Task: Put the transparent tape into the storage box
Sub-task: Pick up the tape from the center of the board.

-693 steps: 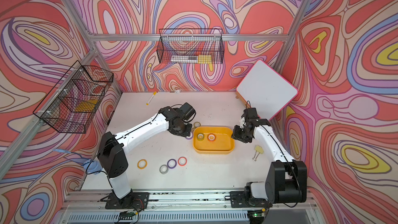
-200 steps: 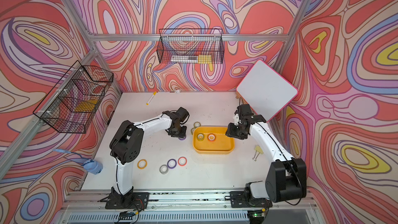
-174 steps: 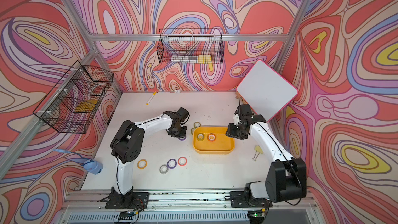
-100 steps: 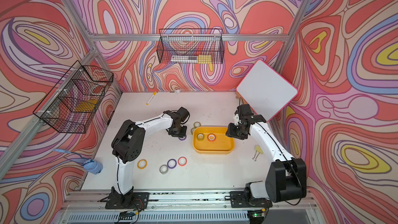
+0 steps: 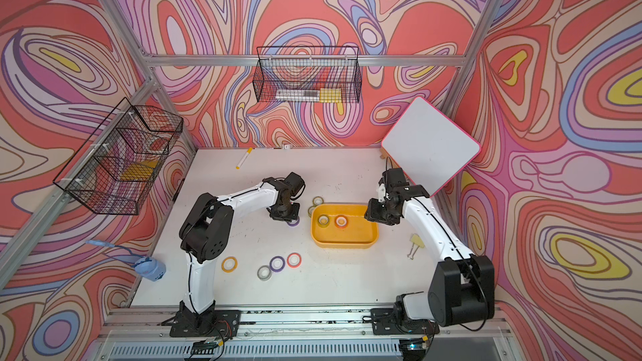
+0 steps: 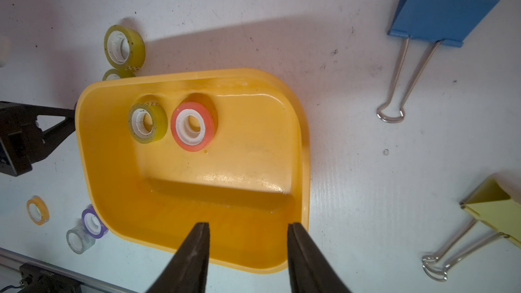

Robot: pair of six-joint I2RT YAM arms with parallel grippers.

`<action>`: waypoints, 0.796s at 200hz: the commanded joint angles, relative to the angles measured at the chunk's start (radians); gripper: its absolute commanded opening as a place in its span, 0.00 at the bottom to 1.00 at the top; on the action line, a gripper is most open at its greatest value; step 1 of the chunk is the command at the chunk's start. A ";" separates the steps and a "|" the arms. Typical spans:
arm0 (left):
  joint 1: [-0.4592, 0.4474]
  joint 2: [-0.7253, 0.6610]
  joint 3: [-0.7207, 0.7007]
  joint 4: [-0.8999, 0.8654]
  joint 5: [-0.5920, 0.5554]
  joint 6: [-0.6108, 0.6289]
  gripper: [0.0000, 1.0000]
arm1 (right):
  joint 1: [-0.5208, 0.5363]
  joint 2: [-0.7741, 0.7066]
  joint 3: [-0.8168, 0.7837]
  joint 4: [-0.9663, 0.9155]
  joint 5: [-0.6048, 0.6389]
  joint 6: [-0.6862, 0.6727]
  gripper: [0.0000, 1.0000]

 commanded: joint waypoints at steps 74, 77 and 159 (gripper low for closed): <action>0.009 -0.073 -0.006 -0.115 -0.019 -0.002 0.03 | 0.000 -0.028 0.016 -0.009 0.025 0.005 0.46; 0.009 -0.080 -0.006 -0.120 -0.021 -0.001 0.03 | 0.001 -0.028 0.015 -0.010 0.024 0.006 0.46; -0.064 -0.226 0.080 -0.232 -0.055 0.001 0.05 | -0.006 -0.023 0.018 -0.001 0.029 0.020 0.46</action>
